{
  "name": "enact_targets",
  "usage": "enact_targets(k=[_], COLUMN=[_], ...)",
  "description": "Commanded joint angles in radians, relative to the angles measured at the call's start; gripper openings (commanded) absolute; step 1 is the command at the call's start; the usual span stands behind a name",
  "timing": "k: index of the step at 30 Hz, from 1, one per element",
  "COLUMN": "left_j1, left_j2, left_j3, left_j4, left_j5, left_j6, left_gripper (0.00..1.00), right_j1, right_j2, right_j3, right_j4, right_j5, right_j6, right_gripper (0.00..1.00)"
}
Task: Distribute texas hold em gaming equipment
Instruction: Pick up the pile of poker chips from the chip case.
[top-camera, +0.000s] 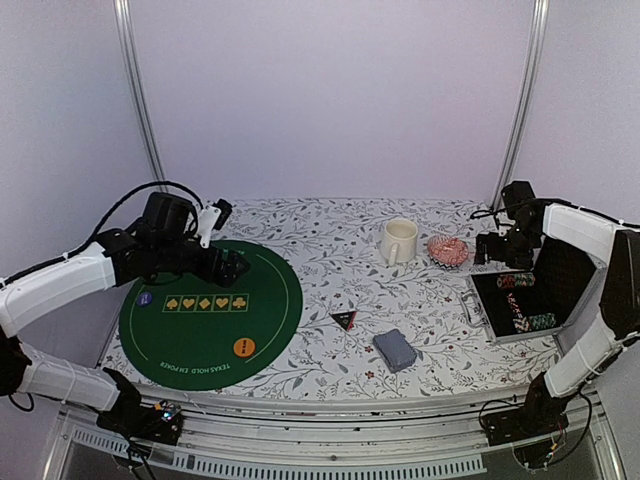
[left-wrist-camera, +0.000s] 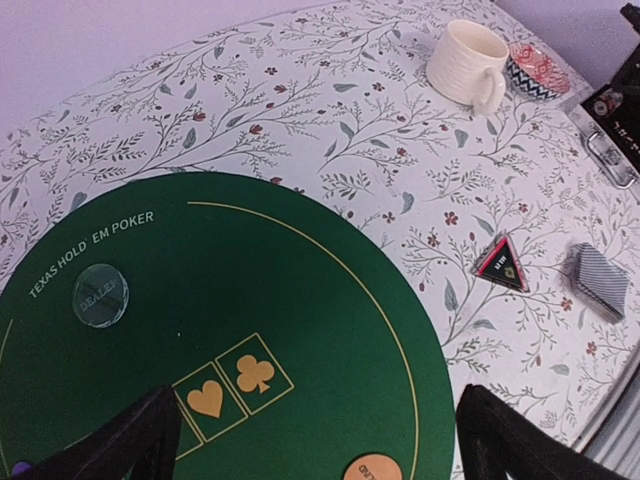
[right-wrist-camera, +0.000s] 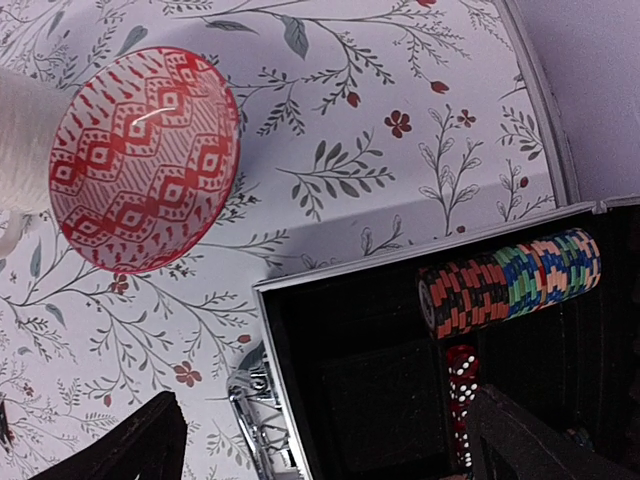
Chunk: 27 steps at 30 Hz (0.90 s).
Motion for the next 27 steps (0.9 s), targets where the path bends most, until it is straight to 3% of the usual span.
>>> enact_targets(k=[1, 14, 23, 27], left_j1=[0.071, 0.159, 0.163, 0.164], left_j2=[0.039, 0.084, 0.052, 0.048], left_j3=[0.035, 0.069, 0.035, 0.04], left_j4=[0.033, 0.121, 0.218, 0.24], left_j5=[0.047, 0.043, 0.128, 0.125], left_j6=[-0.028, -0.01, -0.001, -0.005], left_gripper=[0.98, 0.98, 0.98, 0.98], right_j1=[-0.047, -0.053, -0.053, -0.054], right_j2=[0.053, 0.067, 0.003, 0.024], right_j3=[0.043, 0.06, 0.092, 0.091], right_j4=[-0.012, -0.098, -0.101, -0.103], right_j5=[0.083, 0.118, 0.005, 0.099], right_j6=[-0.063, -0.092, -0.153, -0.172], right_gripper=[0.99, 0.95, 0.95, 0.95])
